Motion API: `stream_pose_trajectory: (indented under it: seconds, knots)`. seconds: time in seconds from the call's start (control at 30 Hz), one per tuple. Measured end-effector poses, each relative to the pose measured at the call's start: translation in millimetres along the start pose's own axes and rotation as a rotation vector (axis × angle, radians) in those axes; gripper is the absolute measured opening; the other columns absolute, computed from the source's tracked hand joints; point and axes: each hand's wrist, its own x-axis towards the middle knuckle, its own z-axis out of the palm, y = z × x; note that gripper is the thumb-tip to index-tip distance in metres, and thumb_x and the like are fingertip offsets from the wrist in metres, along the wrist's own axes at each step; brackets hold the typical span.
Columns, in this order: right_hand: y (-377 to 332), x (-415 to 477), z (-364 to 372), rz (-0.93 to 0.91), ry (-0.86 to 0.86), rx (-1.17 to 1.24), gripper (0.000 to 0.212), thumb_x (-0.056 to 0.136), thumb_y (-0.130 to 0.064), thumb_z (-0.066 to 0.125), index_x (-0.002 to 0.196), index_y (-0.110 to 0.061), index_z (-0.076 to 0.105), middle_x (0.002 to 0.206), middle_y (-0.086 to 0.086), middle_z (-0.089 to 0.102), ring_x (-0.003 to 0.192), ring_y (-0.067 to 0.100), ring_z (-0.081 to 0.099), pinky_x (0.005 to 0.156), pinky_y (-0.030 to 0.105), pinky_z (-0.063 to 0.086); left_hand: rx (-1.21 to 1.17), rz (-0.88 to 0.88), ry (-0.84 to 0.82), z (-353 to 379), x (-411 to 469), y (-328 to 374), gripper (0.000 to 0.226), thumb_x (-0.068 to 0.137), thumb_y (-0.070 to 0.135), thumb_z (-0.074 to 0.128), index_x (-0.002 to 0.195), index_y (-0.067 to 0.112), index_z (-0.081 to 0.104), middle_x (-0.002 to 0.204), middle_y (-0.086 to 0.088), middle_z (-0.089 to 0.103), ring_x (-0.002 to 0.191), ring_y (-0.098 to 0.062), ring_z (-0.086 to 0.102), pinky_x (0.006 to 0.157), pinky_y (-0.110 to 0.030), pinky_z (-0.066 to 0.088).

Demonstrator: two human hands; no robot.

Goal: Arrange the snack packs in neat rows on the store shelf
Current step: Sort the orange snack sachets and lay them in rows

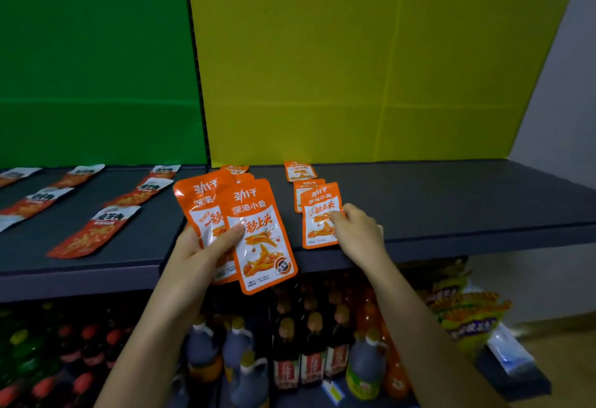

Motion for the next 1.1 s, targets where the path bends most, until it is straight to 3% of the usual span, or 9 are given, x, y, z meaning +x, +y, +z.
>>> stream_pose_trajectory:
  seconds: [0.17, 0.3, 0.43, 0.5, 0.73, 0.83, 0.9, 1.0, 1.1]
  knots:
    - [1, 11, 1, -0.065, -0.022, -0.211, 0.024, 0.096, -0.032, 0.031, 0.089, -0.014, 0.045, 0.115, 0.011, 0.061, 0.107, 0.03, 0.053, 0.093, 0.039, 0.031, 0.006, 0.01, 0.077, 10, 3, -3, 0.019, 0.086, 0.015, 0.059, 0.105, 0.016, 0.061, 0.094, 0.0, 0.074, 0.08, -0.016, 0.073, 0.069, -0.029, 0.055]
    - [1, 12, -1, -0.1, 0.004, -0.348, 0.036, 0.096, -0.035, 0.033, 0.109, -0.008, 0.055, 0.119, 0.012, 0.059, 0.108, 0.031, 0.055, 0.089, 0.037, 0.04, 0.006, 0.003, 0.085, 19, 5, -8, 0.018, 0.086, 0.015, 0.059, 0.104, 0.016, 0.062, 0.095, -0.001, 0.074, 0.08, -0.017, 0.073, 0.069, -0.028, 0.055]
    - [-3, 15, -7, -0.066, -0.05, -0.418, 0.043, 0.095, -0.04, 0.035, 0.116, -0.008, 0.056, 0.122, 0.013, 0.057, 0.11, 0.032, 0.055, 0.086, 0.036, 0.043, 0.004, 0.001, 0.07, 23, 8, -11, 0.016, 0.086, 0.015, 0.06, 0.101, 0.019, 0.062, 0.09, 0.003, 0.075, 0.077, -0.015, 0.073, 0.064, -0.027, 0.057]
    - [-6, 16, -10, -0.064, -0.069, -0.461, 0.045, 0.095, -0.041, 0.035, 0.117, -0.008, 0.056, 0.123, 0.013, 0.056, 0.112, 0.032, 0.054, 0.085, 0.035, 0.043, 0.0, 0.005, 0.062, 25, 11, -12, 0.015, 0.086, 0.014, 0.06, 0.099, 0.021, 0.061, 0.085, 0.006, 0.075, 0.074, -0.013, 0.073, 0.059, -0.023, 0.057]
    - [-10, 20, -21, -0.087, -0.087, -0.616, 0.05, 0.095, -0.047, 0.034, 0.118, -0.009, 0.057, 0.123, 0.012, 0.057, 0.112, 0.031, 0.054, 0.077, 0.032, 0.036, 0.005, 0.003, 0.028, 31, 22, -12, 0.02, 0.085, 0.017, 0.062, 0.105, 0.02, 0.06, 0.091, 0.003, 0.075, 0.078, -0.015, 0.073, 0.066, -0.029, 0.056]
    - [-8, 14, -36, -0.185, 0.056, -0.464, 0.052, 0.096, -0.051, 0.026, 0.103, -0.015, 0.062, 0.113, 0.012, 0.062, 0.106, 0.033, 0.056, 0.08, 0.036, 0.039, -0.01, 0.016, -0.008, 38, 30, -8, 0.024, 0.085, 0.016, 0.062, 0.109, 0.017, 0.06, 0.09, 0.004, 0.076, 0.078, -0.015, 0.073, 0.06, -0.023, 0.058]
    - [-5, 8, -43, -0.256, 0.0, -0.18, 0.053, 0.093, -0.058, 0.026, 0.086, -0.021, 0.063, 0.097, 0.005, 0.067, 0.093, 0.028, 0.06, 0.083, 0.038, 0.044, -0.016, 0.03, -0.041, 47, 35, -5, 0.022, 0.085, 0.015, 0.062, 0.106, 0.017, 0.061, 0.09, 0.002, 0.075, 0.078, -0.014, 0.073, 0.06, -0.022, 0.058]
    - [0, 1, -52, -0.28, -0.243, 0.277, 0.044, 0.088, -0.057, 0.042, 0.072, -0.022, 0.063, 0.067, -0.008, 0.066, 0.059, 0.006, 0.06, 0.068, 0.026, 0.049, -0.023, 0.059, -0.104, 70, 43, -3, 0.015, 0.087, 0.012, 0.06, 0.098, 0.021, 0.062, 0.088, 0.005, 0.075, 0.078, -0.012, 0.072, 0.066, -0.023, 0.059]
    - [18, 15, -57, -0.303, -0.193, 0.359, 0.024, 0.081, -0.042, 0.064, 0.069, -0.021, 0.061, 0.068, -0.006, 0.067, 0.059, 0.001, 0.061, 0.061, 0.018, 0.048, -0.027, 0.068, -0.138, 95, 49, -4, 0.012, 0.087, 0.012, 0.059, 0.093, 0.022, 0.063, 0.082, 0.007, 0.075, 0.074, -0.011, 0.072, 0.064, -0.025, 0.059]
